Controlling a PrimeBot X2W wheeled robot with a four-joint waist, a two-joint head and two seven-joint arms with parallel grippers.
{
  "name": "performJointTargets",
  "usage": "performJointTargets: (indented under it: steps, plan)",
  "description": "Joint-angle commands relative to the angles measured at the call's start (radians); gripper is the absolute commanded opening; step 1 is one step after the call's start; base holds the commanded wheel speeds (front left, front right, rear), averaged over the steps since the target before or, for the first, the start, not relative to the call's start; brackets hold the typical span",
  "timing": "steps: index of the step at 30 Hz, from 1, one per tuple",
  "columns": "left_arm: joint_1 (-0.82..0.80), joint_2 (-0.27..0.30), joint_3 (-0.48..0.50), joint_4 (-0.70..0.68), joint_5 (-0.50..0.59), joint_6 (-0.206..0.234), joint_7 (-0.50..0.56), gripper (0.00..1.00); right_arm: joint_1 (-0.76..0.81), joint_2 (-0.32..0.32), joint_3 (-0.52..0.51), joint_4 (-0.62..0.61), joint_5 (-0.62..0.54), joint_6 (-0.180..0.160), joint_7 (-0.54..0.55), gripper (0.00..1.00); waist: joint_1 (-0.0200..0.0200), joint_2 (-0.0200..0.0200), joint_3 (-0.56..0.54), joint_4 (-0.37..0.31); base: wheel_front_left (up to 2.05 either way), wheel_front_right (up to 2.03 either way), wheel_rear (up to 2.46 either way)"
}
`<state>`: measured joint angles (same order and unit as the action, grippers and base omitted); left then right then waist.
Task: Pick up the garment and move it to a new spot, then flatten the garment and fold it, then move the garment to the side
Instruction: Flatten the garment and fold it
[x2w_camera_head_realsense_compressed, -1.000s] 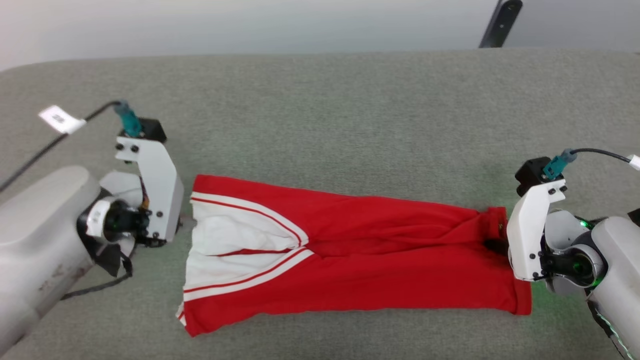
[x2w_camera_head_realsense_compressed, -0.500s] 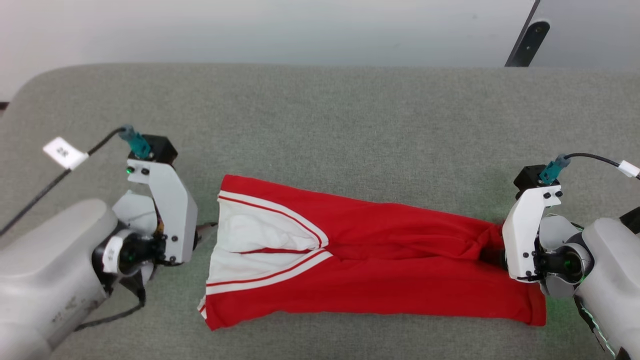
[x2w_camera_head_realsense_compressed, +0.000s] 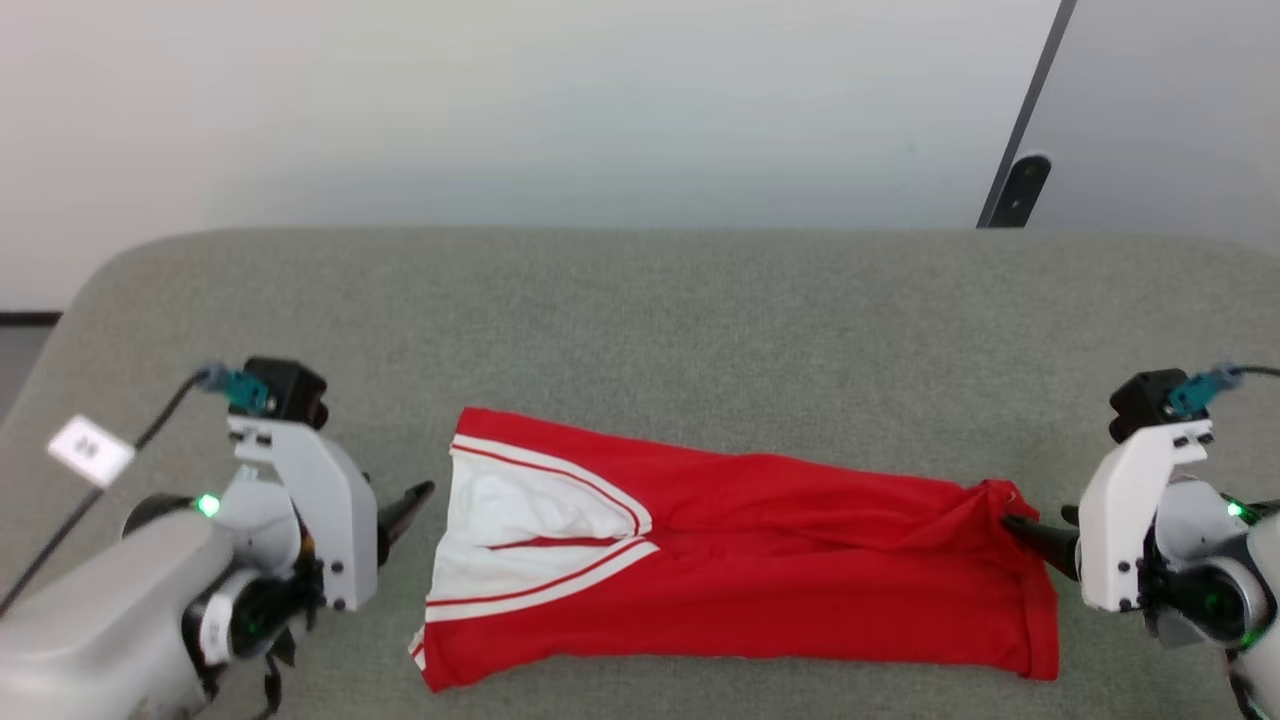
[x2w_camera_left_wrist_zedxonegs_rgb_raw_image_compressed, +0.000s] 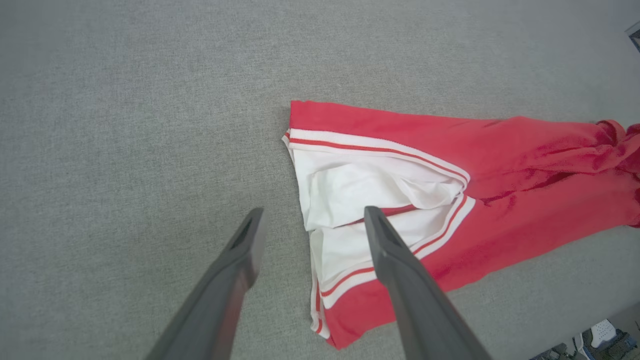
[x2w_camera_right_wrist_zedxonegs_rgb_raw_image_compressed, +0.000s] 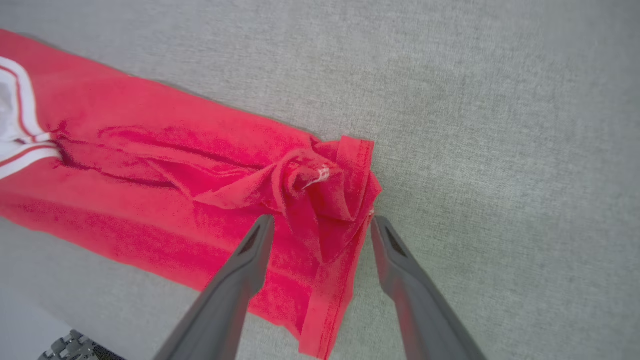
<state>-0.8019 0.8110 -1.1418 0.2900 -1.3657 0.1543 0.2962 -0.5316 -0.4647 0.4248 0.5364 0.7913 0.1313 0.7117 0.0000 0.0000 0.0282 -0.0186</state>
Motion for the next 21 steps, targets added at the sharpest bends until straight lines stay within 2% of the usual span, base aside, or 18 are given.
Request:
performJointTargets:
  steps: [1, 8, 14, 18, 21]
  plan:
    - [0.029, 0.009, 0.001, -0.014, 0.013, -0.003, -0.032, 1.00, 0.040, -0.009, -0.008, -0.051, -0.004, -0.001, -0.035, 1.00, 0.0000, 0.0000, -0.039, -0.010, 0.00, 0.00, 0.00]
    - [0.120, 0.039, 0.051, -0.081, 0.065, -0.010, -0.298, 1.00, 0.201, -0.042, -0.059, -0.256, -0.038, -0.001, -0.317, 1.00, 0.0000, 0.0000, -0.048, -0.024, 0.00, 0.00, 0.00]
    - [0.208, 0.028, 0.099, -0.117, 0.106, 0.007, -0.522, 1.00, 0.313, -0.030, -0.092, -0.324, -0.103, -0.001, -0.585, 1.00, 0.0000, 0.0000, -0.055, -0.030, 0.00, 0.00, 0.00]
    - [0.271, -0.012, 0.177, -0.145, 0.186, 0.013, -0.560, 1.00, 0.375, -0.013, -0.115, -0.324, -0.143, -0.001, -0.716, 1.00, 0.0000, 0.0000, -0.064, -0.024, 0.00, 0.00, 0.00]
    - [0.357, -0.072, 0.317, -0.173, 0.302, 0.025, -0.561, 1.00, 0.418, -0.001, -0.135, -0.316, -0.155, -0.001, -0.783, 1.00, 0.0000, 0.0000, -0.075, -0.015, 0.00, 0.00, 0.00]
